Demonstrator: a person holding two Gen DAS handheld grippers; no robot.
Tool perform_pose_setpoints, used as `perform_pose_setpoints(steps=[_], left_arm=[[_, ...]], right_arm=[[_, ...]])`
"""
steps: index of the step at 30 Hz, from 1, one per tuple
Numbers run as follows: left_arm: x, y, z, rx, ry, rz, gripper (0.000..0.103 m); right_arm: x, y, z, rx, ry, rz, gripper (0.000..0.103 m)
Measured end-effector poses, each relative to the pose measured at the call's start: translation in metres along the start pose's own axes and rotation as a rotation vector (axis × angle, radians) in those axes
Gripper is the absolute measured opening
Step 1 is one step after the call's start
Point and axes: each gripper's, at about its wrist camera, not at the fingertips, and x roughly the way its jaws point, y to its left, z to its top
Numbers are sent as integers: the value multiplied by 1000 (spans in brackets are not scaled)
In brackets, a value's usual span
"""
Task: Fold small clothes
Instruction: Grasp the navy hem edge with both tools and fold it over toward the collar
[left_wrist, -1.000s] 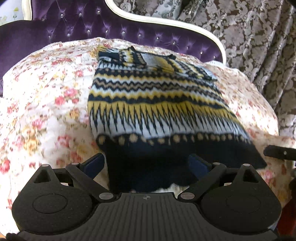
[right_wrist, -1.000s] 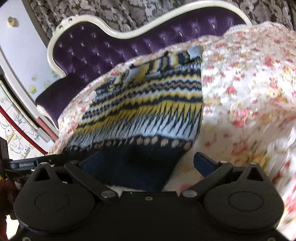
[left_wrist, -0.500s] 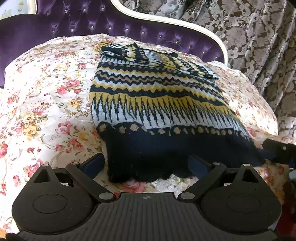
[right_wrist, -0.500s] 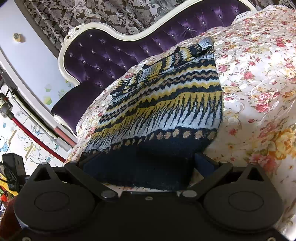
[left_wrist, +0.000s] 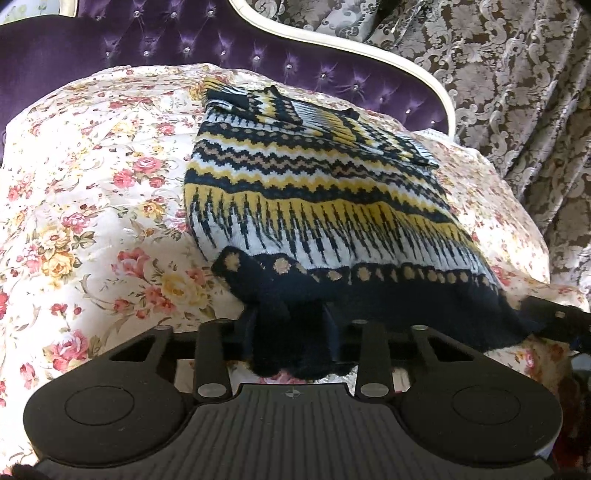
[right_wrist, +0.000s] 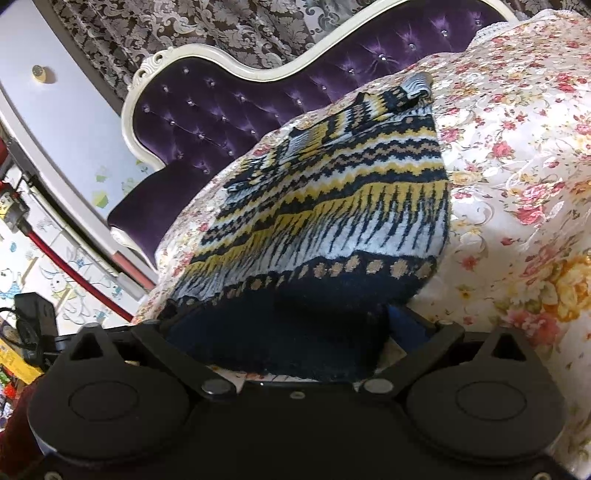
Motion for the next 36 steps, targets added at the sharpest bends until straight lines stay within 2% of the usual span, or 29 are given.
perform_pose_setpoints(steps=[2, 3, 5, 6, 9, 11, 22, 29, 36], left_arm=[[0, 5, -1, -23, -6, -12, 20], [-1, 7, -2, -38, -12, -17, 14], [-2, 13, -3, -73, -28, -28, 10], [-3, 16, -4, -94, -39, -36, 10], [-7, 17, -4, -105, -75, -51, 10], [-13, 16, -2, -107, -98, -61, 10], [-37, 5, 44, -101, -198, -148, 9], [-45, -6, 88, -38, -273, -164, 9], [-40, -13, 140, -18, -364, -180, 9]], right_arm=[[0, -1, 0, -1, 5, -45, 75], [0, -2, 0, 1, 6, -70, 64], [-2, -5, 0, -3, 10, -126, 45], [-4, -7, 1, -4, 9, -157, 25], [-12, -16, 4, 53, -10, -122, 13], [-17, -14, 7, 41, -20, -115, 13], [-35, -12, 57, 126, -134, 95, 13], [-33, -5, 107, 101, -192, 157, 13], [-15, -3, 161, 76, -239, 195, 12]])
